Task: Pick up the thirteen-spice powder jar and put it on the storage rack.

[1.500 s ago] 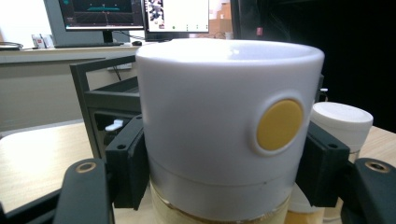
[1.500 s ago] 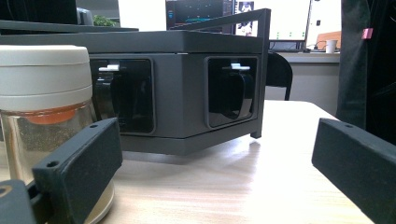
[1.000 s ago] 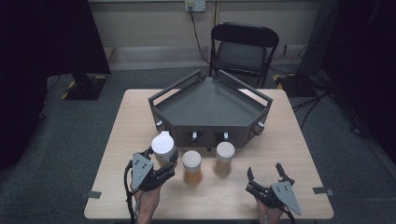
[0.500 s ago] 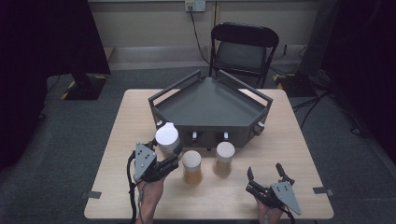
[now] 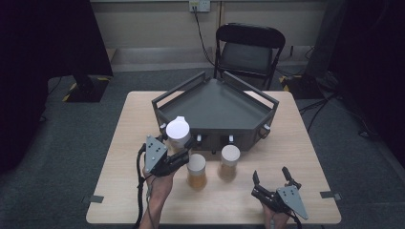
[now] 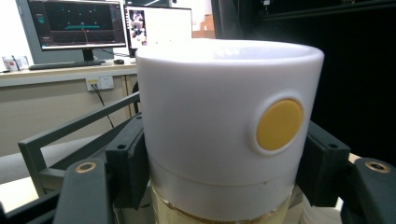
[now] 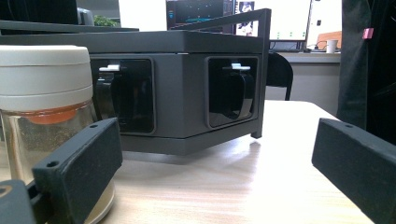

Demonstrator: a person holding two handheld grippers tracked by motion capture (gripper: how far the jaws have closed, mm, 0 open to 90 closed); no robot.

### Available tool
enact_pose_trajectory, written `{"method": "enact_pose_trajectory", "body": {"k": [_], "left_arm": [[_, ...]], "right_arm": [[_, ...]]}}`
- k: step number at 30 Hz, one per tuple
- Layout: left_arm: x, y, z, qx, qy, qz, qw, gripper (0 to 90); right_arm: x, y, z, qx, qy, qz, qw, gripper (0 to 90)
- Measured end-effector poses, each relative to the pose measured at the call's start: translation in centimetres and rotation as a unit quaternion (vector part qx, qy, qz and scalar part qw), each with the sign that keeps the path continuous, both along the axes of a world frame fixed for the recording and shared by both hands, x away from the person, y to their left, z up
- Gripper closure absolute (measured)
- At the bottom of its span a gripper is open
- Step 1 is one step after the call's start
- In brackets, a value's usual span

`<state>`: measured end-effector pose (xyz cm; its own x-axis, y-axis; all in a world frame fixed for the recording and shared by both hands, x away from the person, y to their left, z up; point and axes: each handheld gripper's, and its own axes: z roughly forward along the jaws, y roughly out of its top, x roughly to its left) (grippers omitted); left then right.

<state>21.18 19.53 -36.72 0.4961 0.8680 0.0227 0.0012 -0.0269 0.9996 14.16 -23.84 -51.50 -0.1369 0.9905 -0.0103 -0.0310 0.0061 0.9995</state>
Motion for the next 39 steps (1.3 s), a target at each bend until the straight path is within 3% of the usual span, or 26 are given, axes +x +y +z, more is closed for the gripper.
{"method": "enact_pose_trajectory", "body": {"k": [27,39], "left_arm": [[4.7,-1.4,2.0,-0.003,0.018,0.009,0.9998,31.0],[6.4,-2.1,2.9,-0.001,0.016,0.017,0.9997,31.0]], "right_arm": [[0.0,-0.2,0.0,0.0,0.0,0.004,1.0,0.6],[0.0,-0.2,0.0,0.0,0.0,0.006,1.0,0.6]]}}
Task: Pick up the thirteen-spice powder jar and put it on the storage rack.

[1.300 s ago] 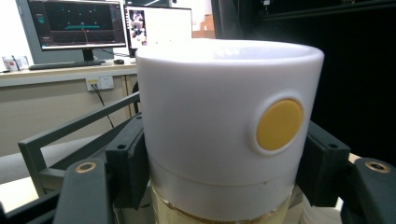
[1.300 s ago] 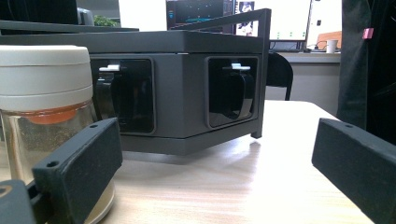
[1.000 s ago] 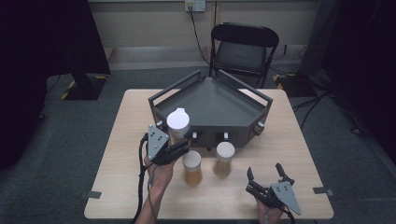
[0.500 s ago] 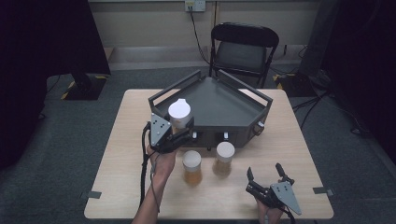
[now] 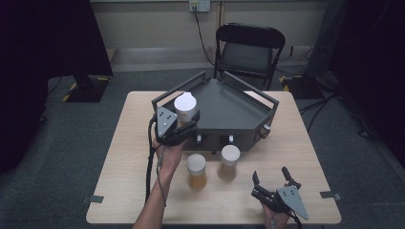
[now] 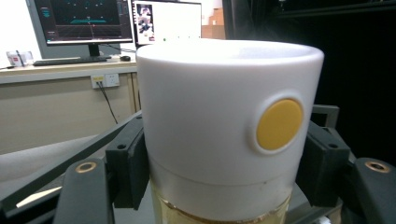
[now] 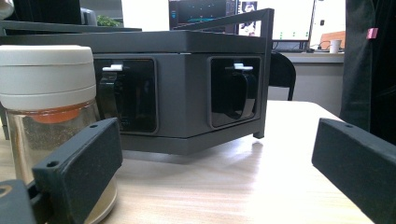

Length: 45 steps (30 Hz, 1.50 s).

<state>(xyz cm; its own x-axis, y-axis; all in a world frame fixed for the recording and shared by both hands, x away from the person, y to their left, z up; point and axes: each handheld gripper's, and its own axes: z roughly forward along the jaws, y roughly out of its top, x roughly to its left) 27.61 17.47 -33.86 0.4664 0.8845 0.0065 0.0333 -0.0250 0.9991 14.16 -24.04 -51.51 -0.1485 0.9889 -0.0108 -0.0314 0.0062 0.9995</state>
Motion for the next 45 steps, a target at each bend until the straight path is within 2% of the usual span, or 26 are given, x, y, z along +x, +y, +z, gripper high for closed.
{"method": "enact_pose_trajectory", "body": {"k": [7,22,26,27,29,32,33,38,45], "left_arm": [[0.9,-0.3,0.2,0.005,-0.007,0.003,1.0,31.0],[3.6,-1.1,0.3,0.005,0.006,0.01,0.9999,31.1],[4.2,-1.6,0.1,0.01,0.013,0.017,0.9997,31.0],[4.6,-1.8,-0.1,0.019,0.01,0.019,0.9996,31.0],[4.7,-1.9,-0.2,0.021,0.009,0.022,0.9995,31.0],[5.1,-1.9,-0.5,0.018,0.012,0.029,0.9993,31.1],[5.4,-1.8,-0.6,0.01,0.019,0.03,0.9993,31.0],[5.7,-2.0,-0.7,0.021,0.023,0.029,0.9991,31.0],[6.0,-2.5,-1.1,0.024,0.03,0.032,0.9987,31.0]], "right_arm": [[0.0,0.0,0.0,0.0,0.0,0.0,1.0,0.6],[0.0,-0.1,0.0,0.0,0.0,0.002,1.0,0.6],[0.0,-0.1,0.0,0.001,0.0,0.003,1.0,0.6],[0.0,-0.1,0.0,0.0,0.0,0.003,1.0,0.6],[0.0,-0.1,0.0,0.0,0.0,0.003,1.0,0.6],[0.0,-0.1,0.0,0.0,0.0,0.003,1.0,0.6],[0.0,-0.1,0.0,0.0,0.0,0.003,1.0,0.6],[0.0,-0.1,0.0,0.001,0.0,0.003,1.0,0.6],[0.0,-0.1,0.0,0.001,0.0,0.002,1.0,0.6]]}}
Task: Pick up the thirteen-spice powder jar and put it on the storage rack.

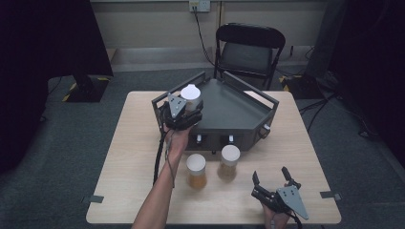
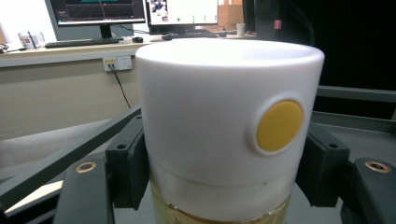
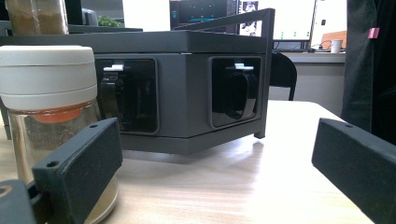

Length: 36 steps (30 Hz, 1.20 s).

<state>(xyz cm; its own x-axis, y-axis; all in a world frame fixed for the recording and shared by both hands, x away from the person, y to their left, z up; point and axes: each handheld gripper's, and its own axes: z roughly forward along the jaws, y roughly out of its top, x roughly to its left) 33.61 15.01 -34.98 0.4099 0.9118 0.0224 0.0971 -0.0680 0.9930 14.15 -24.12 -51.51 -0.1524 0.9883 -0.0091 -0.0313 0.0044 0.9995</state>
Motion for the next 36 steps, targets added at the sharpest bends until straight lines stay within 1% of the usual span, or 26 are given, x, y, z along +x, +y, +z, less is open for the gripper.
{"method": "enact_pose_trajectory", "body": {"k": [2,8,11,12,14,15,17,21,24,30,34,36], "left_arm": [[0.07,0.02,-0.09,-0.004,0.001,-0.003,1.0,31.0],[0.16,0.02,-0.11,-0.003,0.005,-0.003,1.0,31.0],[0.24,0.09,-0.18,-0.012,0.009,-0.003,0.9999,31.0],[0.26,0.07,-0.17,-0.01,0.009,-0.004,0.9999,31.0],[0.28,-0.02,-0.23,-0.006,0.009,-0.003,0.9999,31.0],[0.18,-0.2,-0.36,-0.004,0.007,0.003,1.0,31.0],[0.11,-0.26,-0.48,-0.005,0.005,0.005,1.0,31.0],[0.18,-0.05,-0.56,-0.012,0.007,0.004,0.9999,31.0],[0.14,-0.16,-0.58,-0.01,0.006,0.006,0.9999,30.9],[0.07,-0.19,-0.81,-0.017,0.005,0.01,0.9998,30.8],[0.08,-0.13,-0.8,-0.017,0.005,0.009,0.9998,30.6],[0.08,-0.2,-0.94,-0.017,0.002,0.01,0.9998,30.6]], "right_arm": [[0.0,0.0,-0.01,0.0,0.0,0.0,1.0,0.6],[0.0,0.0,-0.01,0.0,0.0,0.0,1.0,0.6],[0.0,0.0,-0.01,0.001,0.0,-0.001,1.0,0.6],[-0.01,0.03,-0.01,0.001,0.0,-0.001,1.0,0.6],[-0.01,0.02,-0.01,0.0,0.0,-0.001,1.0,0.6],[0.0,0.01,-0.01,0.001,0.0,-0.001,1.0,0.6],[-0.01,0.03,-0.02,0.001,0.0,-0.001,1.0,0.6],[-0.01,0.03,-0.02,0.001,0.0,-0.002,1.0,0.6],[-0.01,0.05,-0.01,0.0,0.0,-0.002,1.0,0.5],[-0.01,0.06,-0.01,0.001,0.0,-0.002,1.0,0.6],[-0.01,0.06,-0.01,0.0,0.0,-0.002,1.0,0.6],[-0.02,0.06,0.0,0.001,0.0,-0.002,1.0,0.6]]}}
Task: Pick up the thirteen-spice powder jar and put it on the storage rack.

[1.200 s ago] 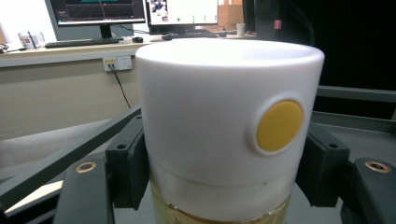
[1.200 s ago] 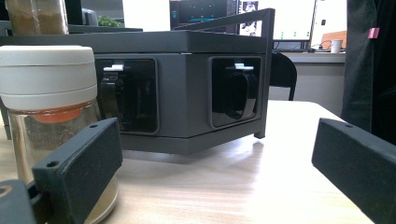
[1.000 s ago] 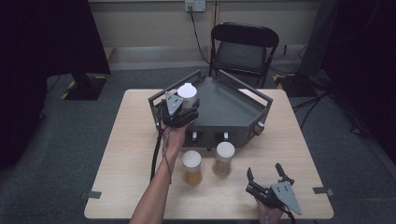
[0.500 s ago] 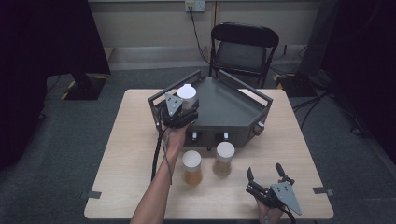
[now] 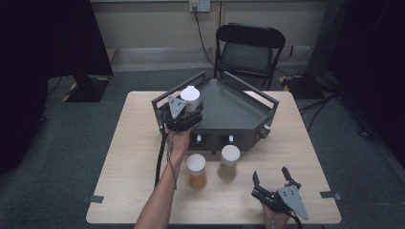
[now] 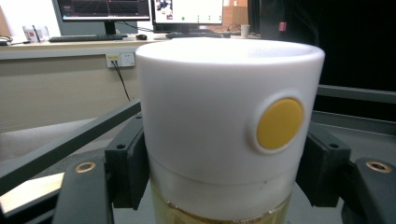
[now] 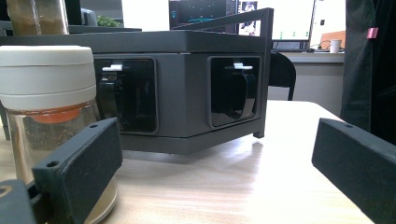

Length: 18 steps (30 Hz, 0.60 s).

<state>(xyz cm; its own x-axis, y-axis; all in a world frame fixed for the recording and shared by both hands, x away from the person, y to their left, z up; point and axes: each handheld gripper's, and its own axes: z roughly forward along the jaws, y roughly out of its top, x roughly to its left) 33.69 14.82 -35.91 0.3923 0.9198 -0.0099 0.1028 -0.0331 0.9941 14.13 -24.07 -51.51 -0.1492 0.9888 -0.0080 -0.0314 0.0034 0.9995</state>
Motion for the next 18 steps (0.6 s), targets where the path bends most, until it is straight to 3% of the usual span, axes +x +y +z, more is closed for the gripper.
{"method": "enact_pose_trajectory", "body": {"k": [9,17,18], "left_arm": [[0.12,0.32,-0.12,-0.01,-0.002,-0.006,0.9999,28.8],[0.21,0.66,0.05,-0.028,-0.003,-0.008,0.9996,13.5],[0.24,0.69,0.04,-0.03,-0.003,-0.009,0.9995,8.6]], "right_arm": [[0.01,0.0,0.0,0.0,0.0,0.0,1.0,0.6],[0.01,-0.01,0.0,0.0,0.0,0.0,1.0,0.6],[0.0,0.0,0.01,-0.001,0.0,0.0,1.0,0.6]]}}
